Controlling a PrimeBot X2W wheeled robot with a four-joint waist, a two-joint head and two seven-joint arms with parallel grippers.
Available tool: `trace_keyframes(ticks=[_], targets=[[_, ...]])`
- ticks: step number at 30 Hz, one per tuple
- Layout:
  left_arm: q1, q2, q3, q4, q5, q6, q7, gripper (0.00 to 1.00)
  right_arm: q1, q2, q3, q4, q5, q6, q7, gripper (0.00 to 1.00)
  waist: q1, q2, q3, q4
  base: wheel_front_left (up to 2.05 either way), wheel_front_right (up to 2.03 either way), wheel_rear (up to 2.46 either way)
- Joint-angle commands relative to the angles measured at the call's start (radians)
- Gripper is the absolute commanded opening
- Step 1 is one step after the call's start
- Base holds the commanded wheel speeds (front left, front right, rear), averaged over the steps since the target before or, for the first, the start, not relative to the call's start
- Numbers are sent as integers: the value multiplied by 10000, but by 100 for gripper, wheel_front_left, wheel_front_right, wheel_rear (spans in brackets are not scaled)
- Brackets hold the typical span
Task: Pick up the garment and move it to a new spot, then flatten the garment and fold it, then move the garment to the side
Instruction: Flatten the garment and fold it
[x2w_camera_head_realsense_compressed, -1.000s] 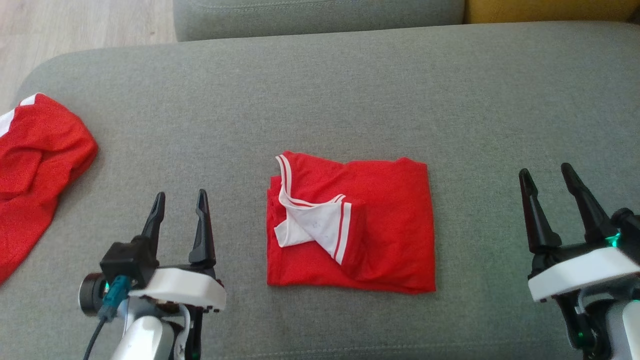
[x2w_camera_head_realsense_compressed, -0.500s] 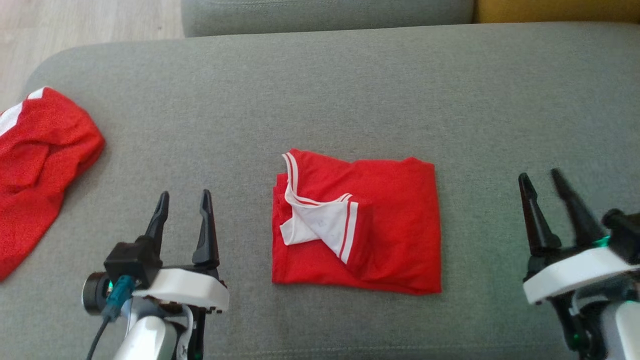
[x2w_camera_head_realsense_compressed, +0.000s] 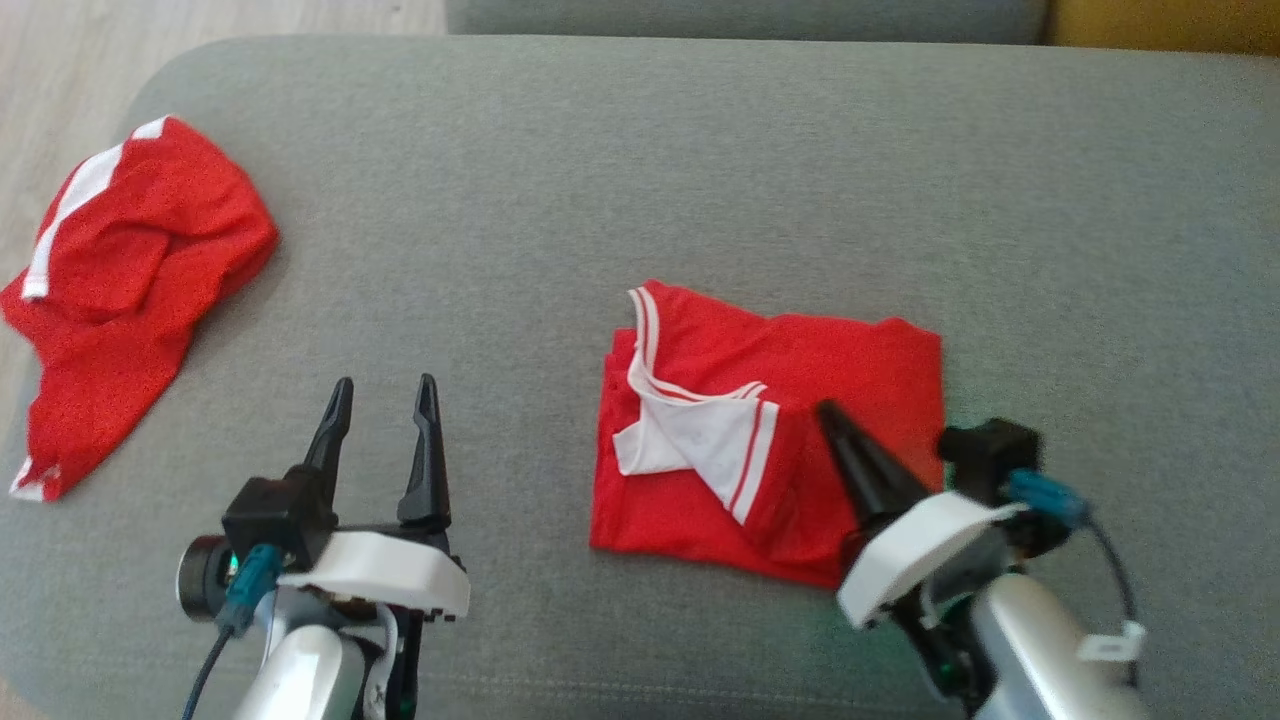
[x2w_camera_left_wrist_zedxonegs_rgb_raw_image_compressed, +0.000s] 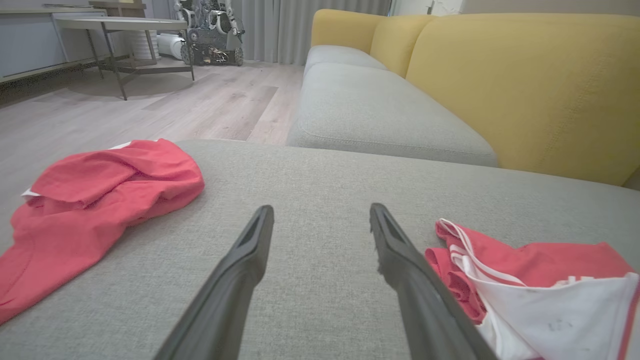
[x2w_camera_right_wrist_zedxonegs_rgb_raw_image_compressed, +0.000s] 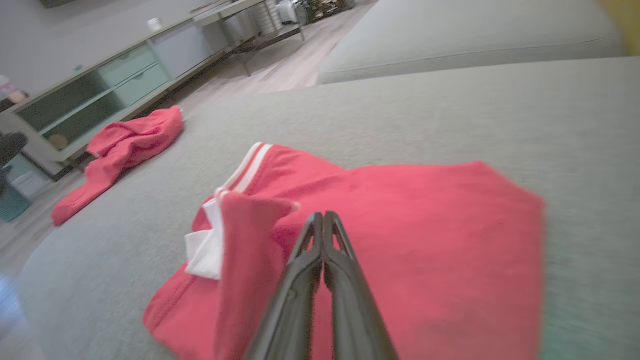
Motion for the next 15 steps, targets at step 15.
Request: trace_keyframes(ticks=[15], targets=[[-383,56,368,-147,-3,3,-120,100,-1162,191,2335,810,1034,-7,-1311,0,0,0,-90,272,0,0,0]])
